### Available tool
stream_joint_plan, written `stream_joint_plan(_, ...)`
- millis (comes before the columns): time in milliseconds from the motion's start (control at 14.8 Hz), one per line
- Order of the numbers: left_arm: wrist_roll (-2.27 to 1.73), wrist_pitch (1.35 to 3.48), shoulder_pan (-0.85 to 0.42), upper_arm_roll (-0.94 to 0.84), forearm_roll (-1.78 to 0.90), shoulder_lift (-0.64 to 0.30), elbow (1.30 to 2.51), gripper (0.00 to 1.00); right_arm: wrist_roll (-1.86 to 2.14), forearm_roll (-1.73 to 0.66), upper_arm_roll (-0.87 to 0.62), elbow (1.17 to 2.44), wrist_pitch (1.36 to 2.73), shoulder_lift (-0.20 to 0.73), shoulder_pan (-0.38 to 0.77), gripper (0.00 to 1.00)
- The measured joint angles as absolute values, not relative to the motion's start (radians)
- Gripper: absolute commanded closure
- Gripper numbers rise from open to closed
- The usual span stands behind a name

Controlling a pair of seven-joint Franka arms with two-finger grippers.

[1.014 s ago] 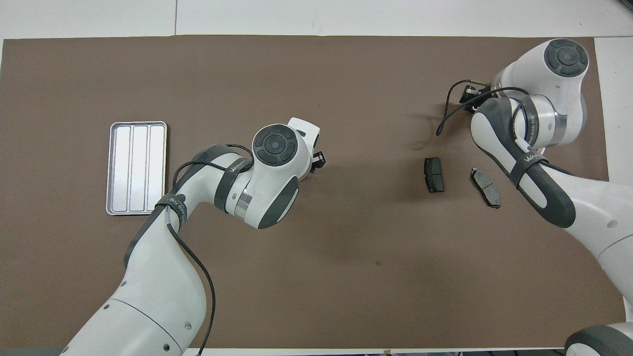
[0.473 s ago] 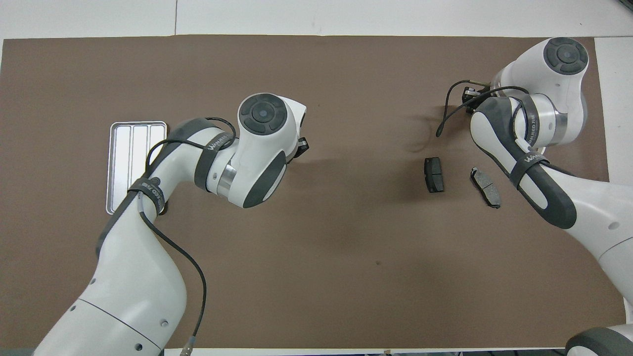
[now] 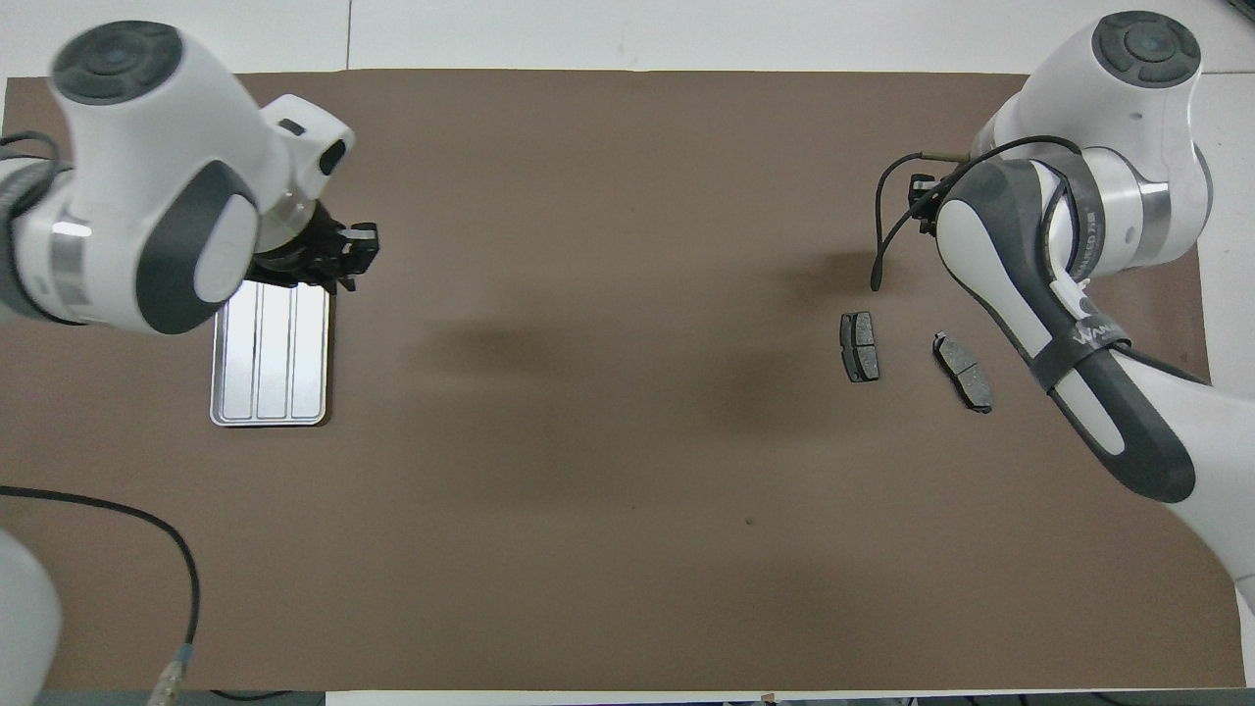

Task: Pick bearing gear from pile to tray

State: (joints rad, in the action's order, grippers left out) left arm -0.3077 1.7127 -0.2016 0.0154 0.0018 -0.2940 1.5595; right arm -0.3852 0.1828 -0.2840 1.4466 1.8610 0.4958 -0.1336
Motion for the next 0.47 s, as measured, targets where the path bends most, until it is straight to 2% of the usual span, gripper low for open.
stream_joint_plan(270, -0.045, 1.809, -0.021, 0.016, 0.001, -0.237, 1.725, 1.00, -0.602, 0.170, -0.425, 1.447, 1.749, 0.390, -0.097, 1.00)
stream_joint_plan(473, -0.016, 2.010, 0.006, 0.012, 0.001, -0.207, 1.888, 1.00, -0.883, 0.166, -0.451, 1.449, 1.749, 0.369, 0.050, 1.00)
